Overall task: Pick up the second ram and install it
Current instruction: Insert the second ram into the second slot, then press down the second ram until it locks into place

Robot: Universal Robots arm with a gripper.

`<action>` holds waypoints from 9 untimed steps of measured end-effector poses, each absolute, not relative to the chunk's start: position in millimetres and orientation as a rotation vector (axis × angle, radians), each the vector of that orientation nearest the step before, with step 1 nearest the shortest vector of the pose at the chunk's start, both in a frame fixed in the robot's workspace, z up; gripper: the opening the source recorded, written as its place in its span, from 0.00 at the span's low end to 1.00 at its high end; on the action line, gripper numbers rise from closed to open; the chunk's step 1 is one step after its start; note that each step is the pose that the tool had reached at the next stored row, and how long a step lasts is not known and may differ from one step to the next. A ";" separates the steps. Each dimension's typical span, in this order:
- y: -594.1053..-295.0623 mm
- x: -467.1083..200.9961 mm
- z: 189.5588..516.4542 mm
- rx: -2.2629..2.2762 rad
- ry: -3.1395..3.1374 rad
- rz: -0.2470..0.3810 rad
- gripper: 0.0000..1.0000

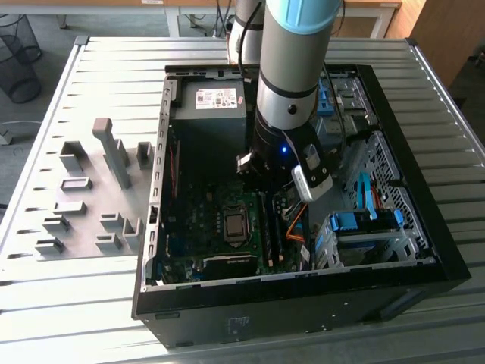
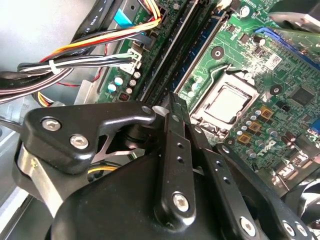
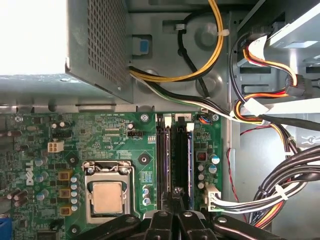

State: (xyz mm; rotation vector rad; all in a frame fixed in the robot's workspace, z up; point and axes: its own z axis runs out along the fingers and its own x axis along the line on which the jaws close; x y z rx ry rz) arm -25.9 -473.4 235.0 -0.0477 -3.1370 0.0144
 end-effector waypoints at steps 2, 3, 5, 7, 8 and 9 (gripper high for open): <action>-473.4 -25.8 233.3 -0.048 -3.137 0.014 0.10; -473.4 -25.8 231.5 -0.048 -3.137 0.014 0.10; -473.4 -25.8 228.2 -0.048 -3.137 0.014 0.10; -473.4 -25.8 224.8 -0.048 -3.137 0.014 0.10; -473.4 -25.8 223.3 -0.048 -3.137 0.014 0.10; -473.4 -25.8 221.9 -0.048 -3.137 0.014 0.10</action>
